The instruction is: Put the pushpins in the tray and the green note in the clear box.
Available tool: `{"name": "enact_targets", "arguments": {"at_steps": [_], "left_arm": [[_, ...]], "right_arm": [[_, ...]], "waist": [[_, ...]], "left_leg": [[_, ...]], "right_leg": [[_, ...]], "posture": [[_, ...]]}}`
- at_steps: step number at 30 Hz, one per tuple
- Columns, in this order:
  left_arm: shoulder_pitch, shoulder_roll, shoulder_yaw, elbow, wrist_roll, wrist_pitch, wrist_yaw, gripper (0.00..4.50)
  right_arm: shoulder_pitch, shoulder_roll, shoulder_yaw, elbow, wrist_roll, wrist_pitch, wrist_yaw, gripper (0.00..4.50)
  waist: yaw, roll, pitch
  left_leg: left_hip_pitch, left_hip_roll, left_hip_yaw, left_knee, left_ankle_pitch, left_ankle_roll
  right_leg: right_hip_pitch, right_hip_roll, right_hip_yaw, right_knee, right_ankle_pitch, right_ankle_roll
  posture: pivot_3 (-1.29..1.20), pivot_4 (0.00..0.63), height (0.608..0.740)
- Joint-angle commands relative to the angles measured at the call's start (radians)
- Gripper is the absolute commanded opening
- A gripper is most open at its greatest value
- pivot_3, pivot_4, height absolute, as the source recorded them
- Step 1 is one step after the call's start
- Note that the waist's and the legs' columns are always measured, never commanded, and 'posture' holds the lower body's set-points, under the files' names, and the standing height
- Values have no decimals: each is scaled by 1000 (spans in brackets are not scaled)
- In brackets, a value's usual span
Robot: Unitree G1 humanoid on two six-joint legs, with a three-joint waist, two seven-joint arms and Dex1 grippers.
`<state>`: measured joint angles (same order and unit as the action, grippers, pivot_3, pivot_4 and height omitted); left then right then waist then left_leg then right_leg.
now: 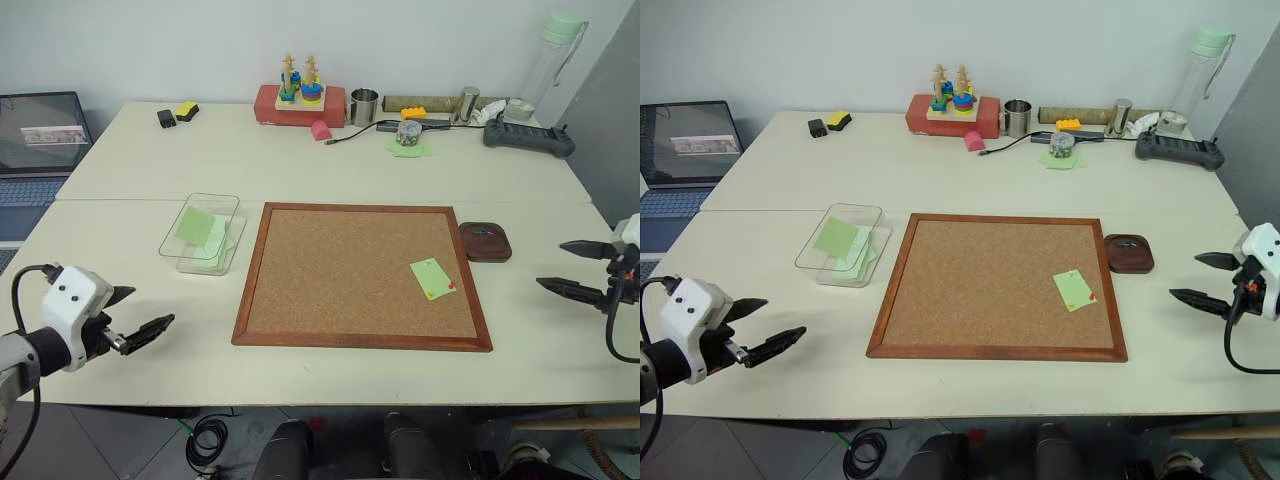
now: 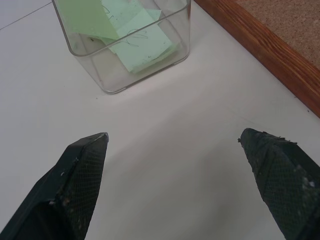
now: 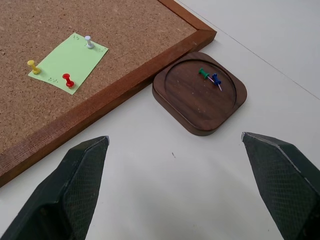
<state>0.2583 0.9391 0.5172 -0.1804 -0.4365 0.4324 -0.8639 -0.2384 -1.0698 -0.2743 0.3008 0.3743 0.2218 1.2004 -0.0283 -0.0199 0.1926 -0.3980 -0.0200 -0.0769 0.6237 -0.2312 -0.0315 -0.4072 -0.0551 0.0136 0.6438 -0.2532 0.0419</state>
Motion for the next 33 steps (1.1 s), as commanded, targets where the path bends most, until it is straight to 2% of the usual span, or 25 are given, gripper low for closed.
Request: {"name": "enact_targets", "arguments": {"at_steps": [1,8,21,33], "left_arm": [[-7,9,41,-14,-4,-3,-20,4500],[-10,7,29,-7,28,-13,-17,4500],[-53,-16,26,41,52,-47,-2,4500],[-93,-15,4,-9,10,-11,-40,4500]], "right_arm": [[-23,-1,-9,-8,-3,-18,7,4480],[-48,12,5,5,-12,-29,1,4480],[-64,23,5,-5,-9,-26,0,4480],[-34,24,10,-71,11,8,23,4480]], "waist": [[0,0,0],[0,0,0],[0,0,0],[-1,0,0]], "left_leg": [[0,0,0,0,0,0],[0,0,0,1,0,0],[0,0,0,2,0,0],[0,0,1,3,0,0]], "right_leg": [[0,0,0,0,0,0],[0,0,0,1,3,4],[0,0,0,2,6,2],[0,0,1,2,7,3]], "posture": [[0,150,740],[0,150,740],[0,150,740],[0,150,740]]}}
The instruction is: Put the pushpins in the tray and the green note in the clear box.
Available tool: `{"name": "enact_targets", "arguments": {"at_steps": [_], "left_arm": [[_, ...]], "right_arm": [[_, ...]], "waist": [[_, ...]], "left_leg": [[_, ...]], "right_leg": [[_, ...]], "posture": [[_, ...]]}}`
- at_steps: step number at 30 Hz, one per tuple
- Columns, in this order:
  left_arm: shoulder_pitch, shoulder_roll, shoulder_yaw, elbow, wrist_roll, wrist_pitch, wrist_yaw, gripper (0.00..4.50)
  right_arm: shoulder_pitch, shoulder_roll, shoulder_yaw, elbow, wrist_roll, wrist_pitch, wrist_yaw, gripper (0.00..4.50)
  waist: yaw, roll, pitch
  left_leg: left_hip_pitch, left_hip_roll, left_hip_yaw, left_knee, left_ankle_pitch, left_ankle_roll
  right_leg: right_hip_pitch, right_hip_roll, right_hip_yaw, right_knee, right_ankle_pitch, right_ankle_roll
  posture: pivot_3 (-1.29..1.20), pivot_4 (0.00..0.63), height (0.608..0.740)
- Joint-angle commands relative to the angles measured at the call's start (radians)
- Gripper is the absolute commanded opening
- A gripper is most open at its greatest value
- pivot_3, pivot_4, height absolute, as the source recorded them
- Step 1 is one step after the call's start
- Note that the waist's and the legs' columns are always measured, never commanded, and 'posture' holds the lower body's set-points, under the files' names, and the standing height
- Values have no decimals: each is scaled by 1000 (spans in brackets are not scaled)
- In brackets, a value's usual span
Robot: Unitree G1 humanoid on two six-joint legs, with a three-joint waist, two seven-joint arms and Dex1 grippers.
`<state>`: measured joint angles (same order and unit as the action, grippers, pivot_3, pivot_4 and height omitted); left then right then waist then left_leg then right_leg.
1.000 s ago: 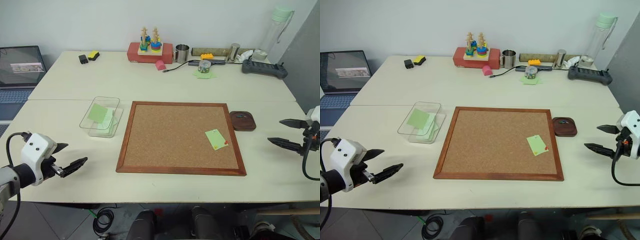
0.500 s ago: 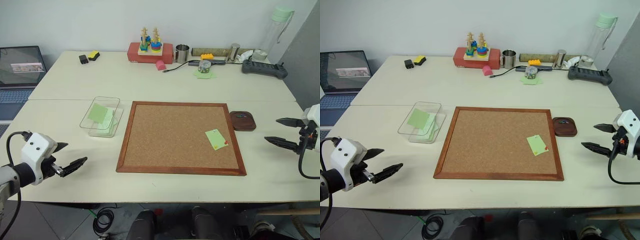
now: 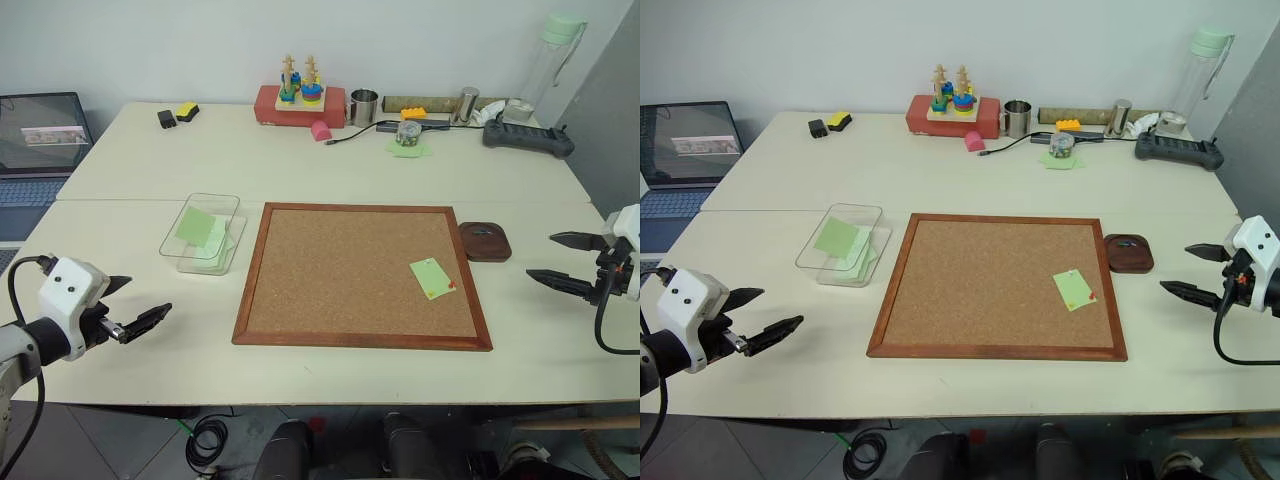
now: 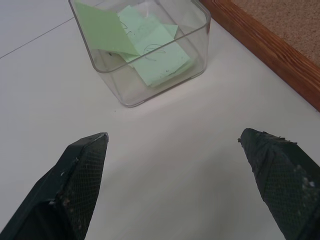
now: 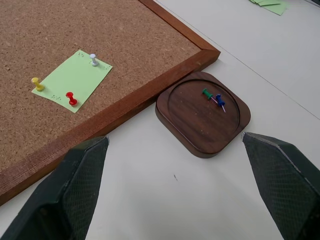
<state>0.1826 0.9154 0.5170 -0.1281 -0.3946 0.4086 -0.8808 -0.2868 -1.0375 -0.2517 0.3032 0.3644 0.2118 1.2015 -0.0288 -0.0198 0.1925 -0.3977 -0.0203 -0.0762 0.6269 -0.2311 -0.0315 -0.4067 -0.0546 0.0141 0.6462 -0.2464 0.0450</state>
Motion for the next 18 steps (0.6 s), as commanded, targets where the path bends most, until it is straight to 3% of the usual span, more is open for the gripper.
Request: {"name": "enact_targets", "arguments": {"at_steps": [1,4,9,14,18], "left_arm": [[-24,11,-6,-76,-37,18,-29,4217],[-57,13,-43,-123,-51,33,-38,3692],[-254,-28,-234,-193,-58,86,-6,2678],[-473,-137,-502,-144,27,73,-17,1712],[-625,-265,-643,-37,88,29,-15,1004]], "right_arm": [[27,-8,-16,-91,27,27,24,4500],[62,-3,-29,-149,41,59,17,4500],[108,-1,-64,-258,81,134,2,4500],[150,31,-71,-394,122,200,-42,4500],[128,93,-32,-462,126,237,-122,4500]], "waist": [[0,0,0],[2,0,0],[13,0,0],[19,0,-1],[20,0,-1]], "left_leg": [[0,0,0,0,0,0],[0,0,-1,1,0,0],[0,-1,-1,3,0,0],[0,-2,0,4,0,0],[0,-3,0,4,0,0]], "right_leg": [[0,0,0,0,0,0],[1,0,0,0,0,0],[2,0,0,1,1,3],[2,1,1,1,3,4],[2,2,2,2,3,4]], "posture": [[0,150,740],[0,150,740],[0,150,740],[0,150,740],[0,150,740]]}}
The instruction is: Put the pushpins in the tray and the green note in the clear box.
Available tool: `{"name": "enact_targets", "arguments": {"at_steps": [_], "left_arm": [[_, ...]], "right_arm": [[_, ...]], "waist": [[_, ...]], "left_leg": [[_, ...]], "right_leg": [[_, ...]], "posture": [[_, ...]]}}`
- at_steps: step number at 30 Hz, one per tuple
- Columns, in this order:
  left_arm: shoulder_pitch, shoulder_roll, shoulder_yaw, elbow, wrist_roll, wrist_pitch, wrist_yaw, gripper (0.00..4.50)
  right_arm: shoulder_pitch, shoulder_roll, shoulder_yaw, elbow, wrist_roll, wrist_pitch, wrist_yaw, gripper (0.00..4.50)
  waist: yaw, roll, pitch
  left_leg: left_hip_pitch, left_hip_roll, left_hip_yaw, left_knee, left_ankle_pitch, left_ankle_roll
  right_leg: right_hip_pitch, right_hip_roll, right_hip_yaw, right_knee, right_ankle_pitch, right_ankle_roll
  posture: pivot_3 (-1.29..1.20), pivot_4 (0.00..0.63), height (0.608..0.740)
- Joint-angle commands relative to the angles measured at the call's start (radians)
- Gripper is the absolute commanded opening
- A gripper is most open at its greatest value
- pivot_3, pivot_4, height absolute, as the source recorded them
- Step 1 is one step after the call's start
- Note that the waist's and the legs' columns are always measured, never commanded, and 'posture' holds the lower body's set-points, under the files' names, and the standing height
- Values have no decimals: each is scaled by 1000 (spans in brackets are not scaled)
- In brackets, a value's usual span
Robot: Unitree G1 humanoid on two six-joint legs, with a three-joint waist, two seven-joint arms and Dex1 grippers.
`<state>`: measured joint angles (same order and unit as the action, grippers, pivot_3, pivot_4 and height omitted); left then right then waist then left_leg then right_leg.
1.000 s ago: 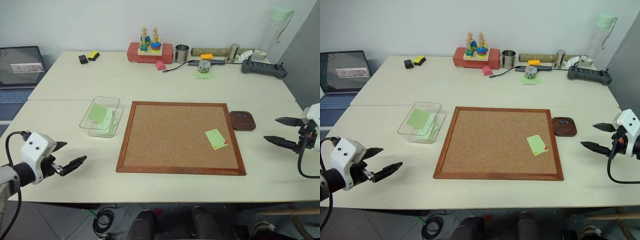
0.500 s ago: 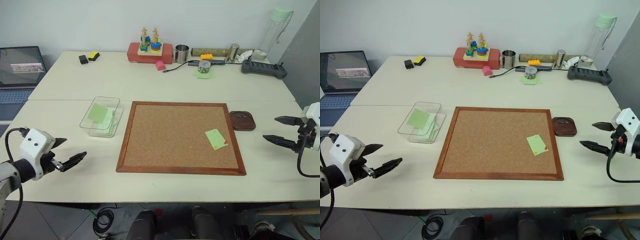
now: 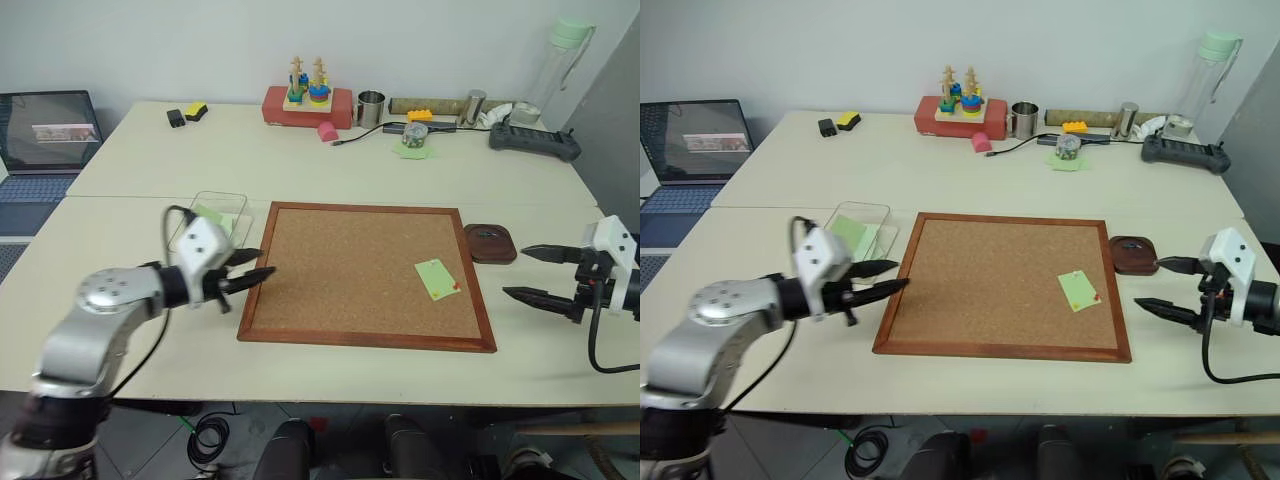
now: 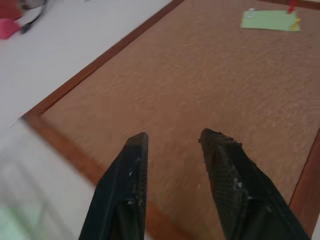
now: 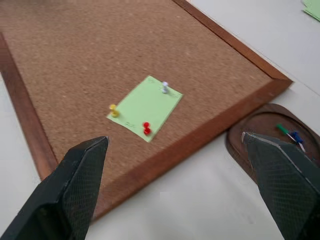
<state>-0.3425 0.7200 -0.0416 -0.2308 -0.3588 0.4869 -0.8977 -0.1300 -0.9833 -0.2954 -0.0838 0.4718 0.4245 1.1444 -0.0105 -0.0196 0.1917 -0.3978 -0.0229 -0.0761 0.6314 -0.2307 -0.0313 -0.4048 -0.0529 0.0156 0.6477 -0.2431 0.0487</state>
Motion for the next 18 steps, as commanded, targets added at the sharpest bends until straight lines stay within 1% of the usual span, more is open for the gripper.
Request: {"name": "enact_targets", "arguments": {"at_steps": [1,2,3,4,5,8,12,18], "left_arm": [[-124,-100,-105,91,63,-62,4,841],[-148,-137,-123,123,74,-82,11,544],[-163,-162,-133,146,82,-96,15,392],[-179,-190,-144,179,92,-112,21,127],[-193,-214,-163,215,107,-135,15,33],[-218,-273,-193,296,128,-177,5,33],[-220,-322,-217,405,163,-227,6,33],[-185,-357,-221,502,193,-283,10,33]], "right_arm": [[-38,55,22,-86,22,38,-83,4500],[-48,73,36,-95,19,43,-98,4500],[-55,84,45,-102,15,48,-109,4500],[-64,97,58,-104,9,48,-121,4500],[-76,110,80,-104,-6,47,-133,4500],[-119,139,134,-86,-38,54,-167,4500],[-200,177,209,-10,-86,46,-189,4500],[-307,243,283,157,-158,-21,-188,4500]], "waist": [[2,-1,-1],[2,-1,-1],[1,-1,-1],[1,-1,-1],[1,-1,-1],[1,0,-1],[2,-1,-1],[3,-1,-1]], "left_leg": [[0,0,-1,0,0,0],[-1,-1,-1,2,0,0],[0,-1,-1,2,0,0],[0,-1,0,2,0,0],[0,-1,0,2,0,0],[0,-1,0,2,0,0],[-1,-1,-1,3,0,0],[-1,-2,-1,4,0,0]], "right_leg": [[1,0,0,0,0,0],[0,1,-1,0,0,0],[0,1,0,0,0,1],[0,1,0,0,0,1],[0,1,0,1,0,1],[0,1,0,1,1,0],[0,1,0,1,1,-1],[0,1,0,2,1,-1]], "posture": [[0,150,740],[0,150,740],[0,150,740],[0,150,740],[0,150,740],[0,150,740],[0,150,740],[0,150,740]]}}
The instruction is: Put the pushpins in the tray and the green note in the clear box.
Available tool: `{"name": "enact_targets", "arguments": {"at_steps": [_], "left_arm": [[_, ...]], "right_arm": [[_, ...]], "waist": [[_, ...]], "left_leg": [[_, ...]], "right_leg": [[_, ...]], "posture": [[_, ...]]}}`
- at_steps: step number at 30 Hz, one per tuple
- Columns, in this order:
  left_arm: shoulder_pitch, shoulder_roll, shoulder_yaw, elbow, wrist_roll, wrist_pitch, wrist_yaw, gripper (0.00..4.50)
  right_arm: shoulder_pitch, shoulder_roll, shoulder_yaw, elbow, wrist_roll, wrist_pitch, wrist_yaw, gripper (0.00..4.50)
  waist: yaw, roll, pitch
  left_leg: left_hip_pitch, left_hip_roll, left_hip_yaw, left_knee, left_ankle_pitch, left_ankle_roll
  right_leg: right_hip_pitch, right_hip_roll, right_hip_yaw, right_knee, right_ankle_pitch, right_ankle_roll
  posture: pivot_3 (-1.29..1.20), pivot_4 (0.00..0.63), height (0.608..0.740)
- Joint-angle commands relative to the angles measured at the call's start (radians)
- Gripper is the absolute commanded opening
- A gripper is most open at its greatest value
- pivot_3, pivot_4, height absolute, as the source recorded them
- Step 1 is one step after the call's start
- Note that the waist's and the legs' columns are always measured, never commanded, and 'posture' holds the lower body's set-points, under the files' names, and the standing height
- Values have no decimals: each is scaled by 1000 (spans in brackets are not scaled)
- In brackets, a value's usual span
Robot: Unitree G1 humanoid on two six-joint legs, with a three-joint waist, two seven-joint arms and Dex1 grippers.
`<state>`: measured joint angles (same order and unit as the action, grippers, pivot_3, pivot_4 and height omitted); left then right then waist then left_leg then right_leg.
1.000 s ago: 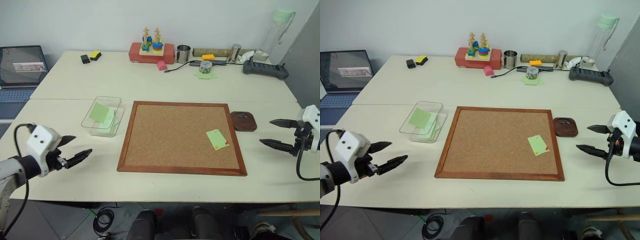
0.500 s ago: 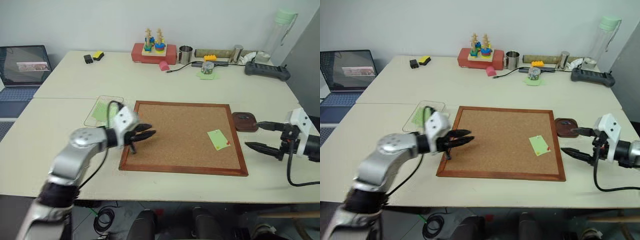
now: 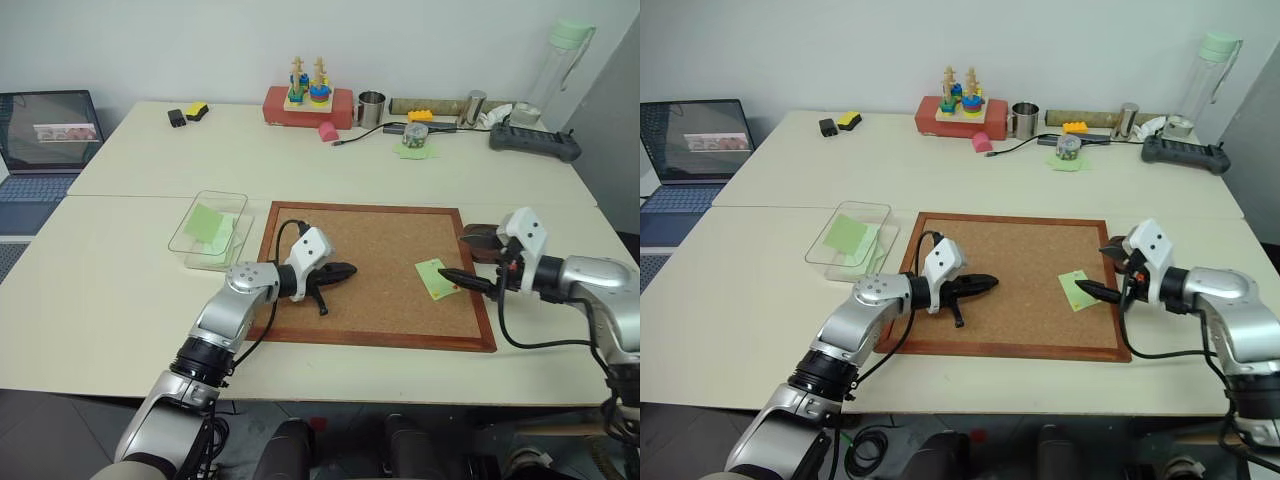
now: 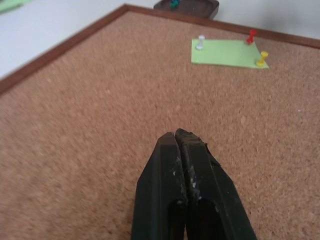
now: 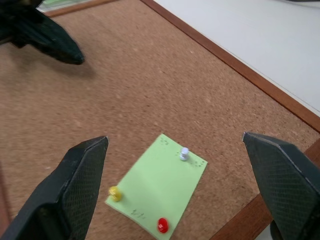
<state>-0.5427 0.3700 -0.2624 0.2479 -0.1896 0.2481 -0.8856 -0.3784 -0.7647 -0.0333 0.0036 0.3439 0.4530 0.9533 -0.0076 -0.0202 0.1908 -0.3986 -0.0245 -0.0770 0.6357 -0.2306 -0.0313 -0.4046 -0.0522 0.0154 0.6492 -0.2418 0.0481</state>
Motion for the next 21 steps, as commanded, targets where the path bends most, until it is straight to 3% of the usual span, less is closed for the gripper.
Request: {"name": "enact_targets", "arguments": {"at_steps": [1,9,18,21], "left_arm": [[21,-7,-3,32,32,-52,-3,33],[44,-5,10,18,39,-45,-3,33],[54,-5,15,-2,45,-28,-2,0],[58,-7,14,-3,49,-27,-1,0]], "right_arm": [[-76,38,34,101,-42,-63,5,4500],[-151,105,78,285,-109,-182,20,4500],[-159,124,86,355,-133,-256,42,2860],[-158,134,89,363,-139,-264,42,2095]], "waist": [[-1,0,0],[-1,1,-1],[-8,1,-1],[-11,1,-1]], "left_leg": [[0,0,0,0,0,0],[0,0,0,1,0,0],[1,0,0,3,0,0],[1,0,0,4,0,0]], "right_leg": [[0,0,0,0,0,0],[0,0,0,1,0,0],[0,0,0,3,0,0],[0,0,0,5,0,0]], "posture": [[0,150,740],[0,150,740],[0,150,740],[0,150,740]]}}
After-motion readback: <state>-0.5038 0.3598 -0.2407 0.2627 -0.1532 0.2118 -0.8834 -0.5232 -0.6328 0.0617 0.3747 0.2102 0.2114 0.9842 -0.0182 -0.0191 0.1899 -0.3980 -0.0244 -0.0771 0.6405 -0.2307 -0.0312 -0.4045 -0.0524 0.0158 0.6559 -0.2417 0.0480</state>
